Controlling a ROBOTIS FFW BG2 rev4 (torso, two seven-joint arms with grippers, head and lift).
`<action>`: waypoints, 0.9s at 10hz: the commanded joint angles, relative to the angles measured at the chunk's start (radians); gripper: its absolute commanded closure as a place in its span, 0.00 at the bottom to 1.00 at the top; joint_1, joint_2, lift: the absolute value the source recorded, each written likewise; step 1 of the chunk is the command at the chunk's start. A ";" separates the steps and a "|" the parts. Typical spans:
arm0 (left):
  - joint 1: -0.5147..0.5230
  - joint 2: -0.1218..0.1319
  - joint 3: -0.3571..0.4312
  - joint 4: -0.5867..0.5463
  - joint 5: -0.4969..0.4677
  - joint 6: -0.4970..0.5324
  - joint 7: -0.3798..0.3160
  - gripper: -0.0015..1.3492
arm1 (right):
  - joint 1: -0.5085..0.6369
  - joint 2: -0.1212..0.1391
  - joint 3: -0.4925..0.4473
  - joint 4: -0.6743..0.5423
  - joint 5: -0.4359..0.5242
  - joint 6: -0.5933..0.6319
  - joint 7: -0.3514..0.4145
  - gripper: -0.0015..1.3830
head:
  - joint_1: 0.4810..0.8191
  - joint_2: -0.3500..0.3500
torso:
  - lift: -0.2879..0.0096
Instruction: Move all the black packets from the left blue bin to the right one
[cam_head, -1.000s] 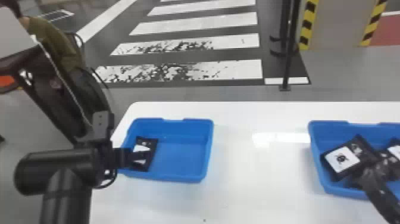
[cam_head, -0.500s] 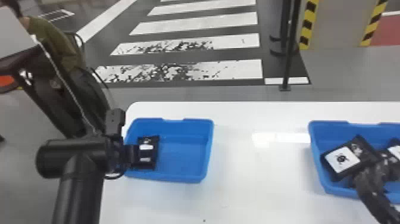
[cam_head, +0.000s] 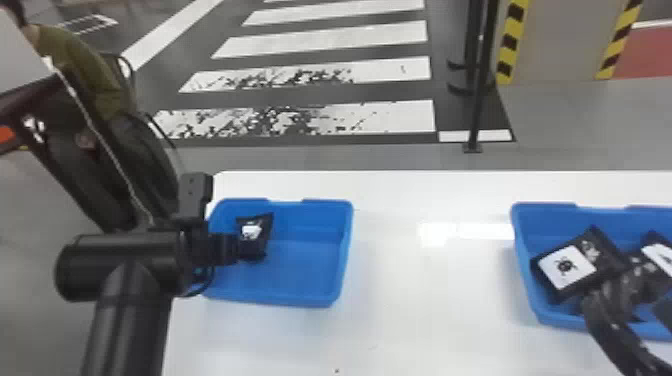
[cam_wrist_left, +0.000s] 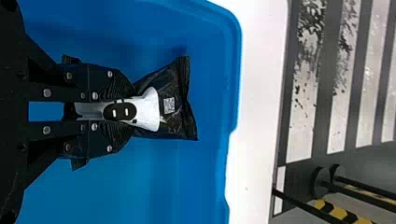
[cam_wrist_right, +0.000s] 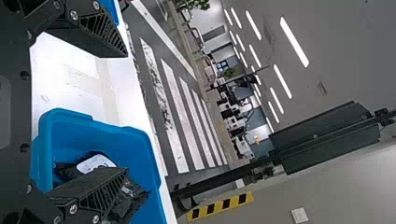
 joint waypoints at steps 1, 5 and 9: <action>0.060 0.001 -0.020 -0.126 0.054 -0.027 -0.004 0.89 | -0.003 -0.001 0.000 -0.006 -0.002 0.005 0.002 0.12 | 0.63 0.79 | 0.50; 0.220 0.007 -0.229 -0.413 0.283 -0.088 -0.022 0.89 | -0.081 -0.031 0.056 -0.031 -0.070 0.118 0.077 0.13 | 0.63 0.65 | 0.50; 0.178 0.029 -0.469 -0.445 0.444 -0.140 -0.034 0.89 | -0.189 -0.074 0.132 0.009 -0.154 0.157 0.079 0.13 | 0.63 0.40 | 0.50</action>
